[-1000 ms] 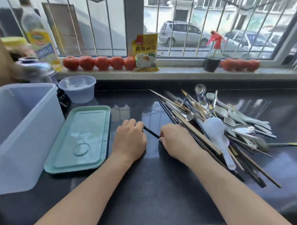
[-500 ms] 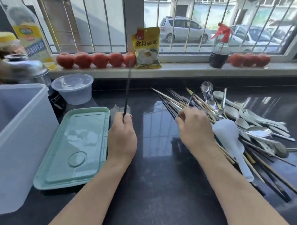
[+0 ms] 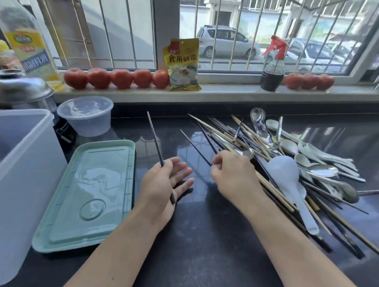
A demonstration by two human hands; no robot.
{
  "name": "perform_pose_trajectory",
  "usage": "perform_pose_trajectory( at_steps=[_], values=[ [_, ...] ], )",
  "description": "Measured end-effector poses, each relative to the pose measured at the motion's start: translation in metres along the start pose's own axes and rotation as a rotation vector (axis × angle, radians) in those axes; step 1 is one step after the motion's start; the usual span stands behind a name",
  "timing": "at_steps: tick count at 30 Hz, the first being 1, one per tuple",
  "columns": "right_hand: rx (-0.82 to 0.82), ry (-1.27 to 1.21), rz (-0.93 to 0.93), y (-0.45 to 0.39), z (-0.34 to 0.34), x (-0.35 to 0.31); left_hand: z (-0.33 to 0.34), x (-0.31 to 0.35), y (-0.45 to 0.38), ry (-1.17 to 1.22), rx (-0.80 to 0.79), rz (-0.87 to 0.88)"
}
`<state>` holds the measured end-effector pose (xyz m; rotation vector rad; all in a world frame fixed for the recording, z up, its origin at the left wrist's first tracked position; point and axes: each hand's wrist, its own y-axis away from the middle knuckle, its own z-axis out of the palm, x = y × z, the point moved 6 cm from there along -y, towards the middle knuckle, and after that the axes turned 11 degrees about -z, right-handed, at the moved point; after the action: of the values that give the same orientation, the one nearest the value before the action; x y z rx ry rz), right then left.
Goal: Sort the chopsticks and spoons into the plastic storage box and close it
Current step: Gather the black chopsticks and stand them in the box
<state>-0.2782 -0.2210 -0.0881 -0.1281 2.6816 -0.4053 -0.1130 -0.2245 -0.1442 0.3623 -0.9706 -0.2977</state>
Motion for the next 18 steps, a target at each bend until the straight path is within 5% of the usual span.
perform_pose_trajectory(
  at_steps=[5,8,12,18],
  values=[
    [0.002,-0.481,-0.097,0.003,0.028,-0.048,0.015,-0.007,0.006,0.002,-0.106,-0.007],
    [0.103,-0.077,-0.094,-0.032,0.026,-0.011,-0.002,0.011,-0.001,-0.002,0.044,0.097],
    [-0.119,0.421,-0.096,-0.055,0.035,0.014,-0.002,0.015,-0.002,-0.090,0.043,0.092],
    [-0.066,-0.042,0.057,-0.013,0.020,-0.016,0.002,0.003,0.000,-0.043,0.047,0.028]
  ],
)
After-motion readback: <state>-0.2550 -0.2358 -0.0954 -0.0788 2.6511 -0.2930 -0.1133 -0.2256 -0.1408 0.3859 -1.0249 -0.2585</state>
